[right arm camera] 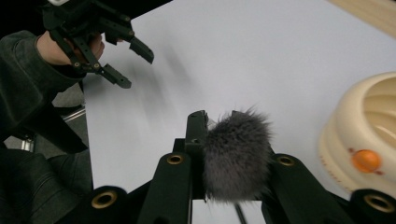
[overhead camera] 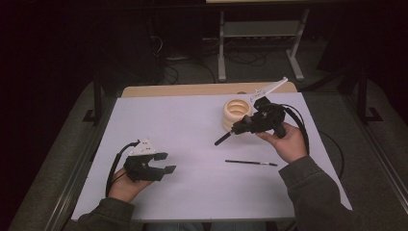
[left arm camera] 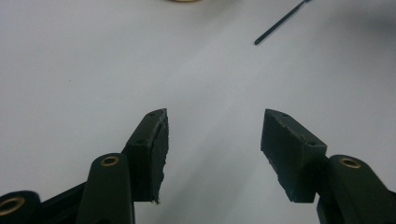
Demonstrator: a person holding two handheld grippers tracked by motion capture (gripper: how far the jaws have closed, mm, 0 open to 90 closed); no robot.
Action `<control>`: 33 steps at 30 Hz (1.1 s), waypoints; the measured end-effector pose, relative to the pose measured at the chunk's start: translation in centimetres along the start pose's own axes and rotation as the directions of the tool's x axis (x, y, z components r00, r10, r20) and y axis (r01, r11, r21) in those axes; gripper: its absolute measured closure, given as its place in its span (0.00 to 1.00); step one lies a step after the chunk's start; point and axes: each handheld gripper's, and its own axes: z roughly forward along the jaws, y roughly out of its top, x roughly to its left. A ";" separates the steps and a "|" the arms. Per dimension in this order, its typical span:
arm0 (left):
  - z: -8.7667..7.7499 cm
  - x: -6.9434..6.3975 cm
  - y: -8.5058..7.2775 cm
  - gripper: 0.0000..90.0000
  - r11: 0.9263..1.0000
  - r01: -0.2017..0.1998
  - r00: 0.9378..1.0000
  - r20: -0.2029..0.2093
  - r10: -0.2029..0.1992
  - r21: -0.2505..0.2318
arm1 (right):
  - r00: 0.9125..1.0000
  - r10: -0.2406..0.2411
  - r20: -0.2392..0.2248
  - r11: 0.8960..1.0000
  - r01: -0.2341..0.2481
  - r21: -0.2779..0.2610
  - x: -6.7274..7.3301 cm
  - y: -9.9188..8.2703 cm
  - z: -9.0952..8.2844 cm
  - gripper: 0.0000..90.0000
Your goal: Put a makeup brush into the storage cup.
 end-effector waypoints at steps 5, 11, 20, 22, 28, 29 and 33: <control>0.0 0.1 0.0 0.46 1.000 -0.001 1.000 -0.001 0.001 0.004 | 0.999 -0.004 0.048 1.000 0.003 0.013 -0.7 1.4 -1.2 0.85; 0.0 0.1 -0.1 0.45 1.000 0.002 1.000 -0.003 -0.002 0.005 | 0.996 -0.006 0.090 1.000 0.004 0.026 -1.4 3.1 -2.3 0.85; -0.2 0.0 0.0 0.44 1.000 -0.006 1.000 -0.007 0.006 -0.003 | 0.989 0.031 0.142 0.999 -0.037 0.038 -2.7 5.2 -3.4 0.85; -0.1 0.0 0.0 0.44 1.000 -0.005 1.000 -0.007 0.005 -0.004 | 0.988 0.026 0.152 0.999 -0.032 0.037 -3.1 5.6 -3.6 0.85; -0.1 0.0 0.0 0.44 1.000 0.000 1.000 -0.009 0.000 -0.009 | 0.981 0.050 0.187 0.998 -0.058 0.037 -4.0 6.7 -4.3 0.85; -0.1 0.0 0.0 0.44 1.000 -0.005 1.000 -0.008 0.005 -0.009 | 0.980 0.053 0.190 0.997 -0.061 0.037 -4.1 6.9 -4.4 0.85; -0.1 0.0 0.0 0.43 1.000 -0.009 1.000 -0.006 0.009 -0.010 | 0.975 0.072 0.211 0.996 -0.082 0.037 -4.5 7.5 -4.8 0.85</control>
